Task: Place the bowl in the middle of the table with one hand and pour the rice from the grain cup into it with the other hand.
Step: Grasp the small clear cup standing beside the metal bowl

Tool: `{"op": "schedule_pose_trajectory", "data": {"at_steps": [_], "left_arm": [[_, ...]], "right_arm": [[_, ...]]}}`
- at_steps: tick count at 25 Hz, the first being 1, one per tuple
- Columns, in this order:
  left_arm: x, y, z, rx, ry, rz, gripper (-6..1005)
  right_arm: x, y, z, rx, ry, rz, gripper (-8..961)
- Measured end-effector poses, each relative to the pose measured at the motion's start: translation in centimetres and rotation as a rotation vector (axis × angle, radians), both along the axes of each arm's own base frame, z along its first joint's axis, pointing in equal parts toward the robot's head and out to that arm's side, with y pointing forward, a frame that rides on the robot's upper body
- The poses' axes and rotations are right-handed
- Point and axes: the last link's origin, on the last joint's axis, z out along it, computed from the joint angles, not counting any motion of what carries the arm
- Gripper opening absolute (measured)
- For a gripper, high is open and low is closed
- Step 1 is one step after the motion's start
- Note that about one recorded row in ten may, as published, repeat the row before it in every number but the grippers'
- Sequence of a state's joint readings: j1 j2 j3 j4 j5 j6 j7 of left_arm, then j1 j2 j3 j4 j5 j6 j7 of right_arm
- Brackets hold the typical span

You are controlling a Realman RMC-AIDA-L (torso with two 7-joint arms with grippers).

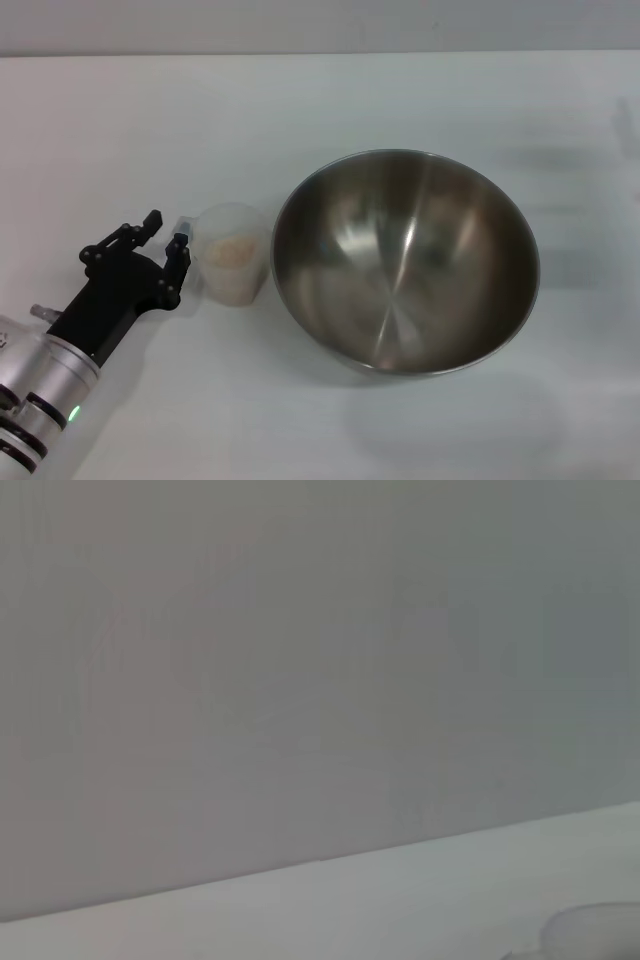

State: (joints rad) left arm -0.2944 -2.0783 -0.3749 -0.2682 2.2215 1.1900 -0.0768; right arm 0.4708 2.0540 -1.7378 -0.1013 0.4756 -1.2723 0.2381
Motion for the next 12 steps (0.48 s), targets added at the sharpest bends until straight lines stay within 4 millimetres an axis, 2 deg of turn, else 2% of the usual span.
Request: {"op": "schedule_pose_trajectory", "data": {"at_steps": [3, 12], "left_arm": [[0.27, -0.04, -0.14, -0.003, -0.010, -0.005, 330], [0.59, 0.13, -0.11, 0.012, -0.035, 0.005, 89]], "right_arm": [[-0.01, 0.01, 0.00, 0.000, 0.000, 0.000, 682], [0.11, -0.09, 0.03, 0.002, 0.001, -0.004, 682]]}}
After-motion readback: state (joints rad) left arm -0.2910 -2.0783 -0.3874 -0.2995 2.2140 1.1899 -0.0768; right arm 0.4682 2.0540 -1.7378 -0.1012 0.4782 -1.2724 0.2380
